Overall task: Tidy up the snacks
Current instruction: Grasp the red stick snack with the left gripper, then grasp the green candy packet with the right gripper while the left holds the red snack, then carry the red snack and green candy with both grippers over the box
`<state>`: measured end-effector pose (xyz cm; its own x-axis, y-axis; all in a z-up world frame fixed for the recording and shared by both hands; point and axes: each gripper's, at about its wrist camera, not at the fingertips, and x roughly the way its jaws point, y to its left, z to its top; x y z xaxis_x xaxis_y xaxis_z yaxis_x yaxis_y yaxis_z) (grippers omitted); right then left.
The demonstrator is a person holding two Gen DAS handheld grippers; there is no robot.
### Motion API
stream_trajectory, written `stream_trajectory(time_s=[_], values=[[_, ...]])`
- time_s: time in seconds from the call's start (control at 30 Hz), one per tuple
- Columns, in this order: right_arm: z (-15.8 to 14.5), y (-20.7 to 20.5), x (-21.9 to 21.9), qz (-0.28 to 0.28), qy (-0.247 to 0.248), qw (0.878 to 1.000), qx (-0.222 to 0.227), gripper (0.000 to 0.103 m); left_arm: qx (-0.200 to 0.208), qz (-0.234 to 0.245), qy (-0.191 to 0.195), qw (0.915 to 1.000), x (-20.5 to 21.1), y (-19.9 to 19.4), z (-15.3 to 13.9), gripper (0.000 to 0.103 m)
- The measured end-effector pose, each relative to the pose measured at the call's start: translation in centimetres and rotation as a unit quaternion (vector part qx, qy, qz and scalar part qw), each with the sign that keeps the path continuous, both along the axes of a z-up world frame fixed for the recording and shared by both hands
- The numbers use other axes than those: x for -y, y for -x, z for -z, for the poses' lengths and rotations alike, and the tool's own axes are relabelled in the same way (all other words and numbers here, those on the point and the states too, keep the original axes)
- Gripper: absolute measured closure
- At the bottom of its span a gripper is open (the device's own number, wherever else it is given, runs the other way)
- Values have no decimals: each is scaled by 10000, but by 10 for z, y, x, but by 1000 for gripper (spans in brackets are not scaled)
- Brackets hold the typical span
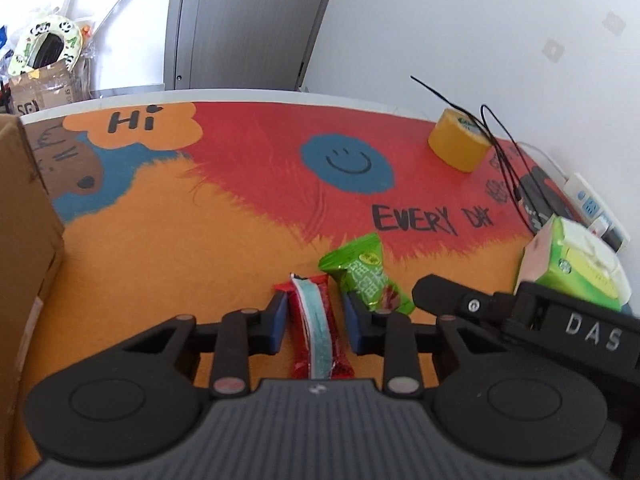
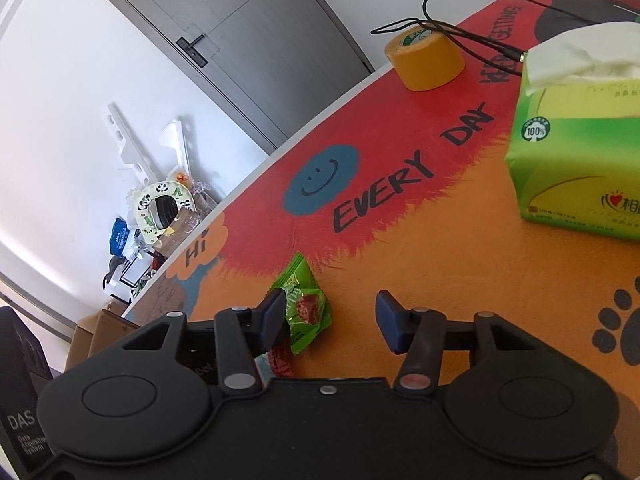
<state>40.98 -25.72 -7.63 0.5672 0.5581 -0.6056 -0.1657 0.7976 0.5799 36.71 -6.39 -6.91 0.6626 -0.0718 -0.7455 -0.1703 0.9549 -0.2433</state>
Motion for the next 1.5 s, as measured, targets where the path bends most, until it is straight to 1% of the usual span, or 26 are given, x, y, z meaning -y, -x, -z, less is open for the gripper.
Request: stream_trajectory(time_s=[0.03, 0.07, 0.23, 0.37, 0.5, 0.63, 0.73, 0.77, 0.8, 0.83, 0.87, 0.97, 1.13, 1.5], values=[[0, -1, 0, -11, 3, 10000, 10, 51, 8, 0, -76, 10000, 0, 0, 0, 81], [0, -1, -2, -21, 13, 10000, 21, 51, 13, -6, -119, 9999, 0, 0, 1, 84], [-1, -3, -14, -101, 150, 9998, 91, 51, 59, -105, -107, 9999, -13, 2, 1, 85], [-2, -7, -25, -166, 283, 9994, 117, 50, 72, -235, -22, 9997, -30, 5, -1, 85], [-5, -11, -38, -217, 472, 9985, 177, 45, 118, -351, 19, 9993, -44, 7, -4, 85], [-5, -13, -54, -266, 785, 9961, 292, 40, 141, -455, 99, 9988, -56, 9, -4, 85], [-3, -12, -63, -300, 992, 9941, 329, 40, 139, -515, 154, 9985, -64, 10, -2, 85], [-2, -11, -66, -337, 1035, 9936, 316, 43, 134, -524, 161, 9984, -66, 11, -2, 85], [0, -10, -68, -348, 1105, 9928, 316, 50, 132, -530, 169, 9984, -68, 12, -2, 85], [0, -8, -70, -322, 1209, 9914, 392, 65, 130, -538, 181, 9983, -70, 13, -2, 85], [0, -7, -71, -314, 1278, 9906, 380, 71, 132, -552, 193, 9982, -71, 14, -2, 85], [0, -2, -65, -285, 985, 9944, 257, 73, 159, -582, 239, 9979, -73, 19, -3, 85], [-5, 15, -54, -136, 731, 9967, 311, 73, 247, -529, 288, 9979, -69, 31, -10, 85], [-26, 62, -37, 136, 384, 9978, 522, 73, 549, -432, 349, 9969, -61, 77, -34, 85]])
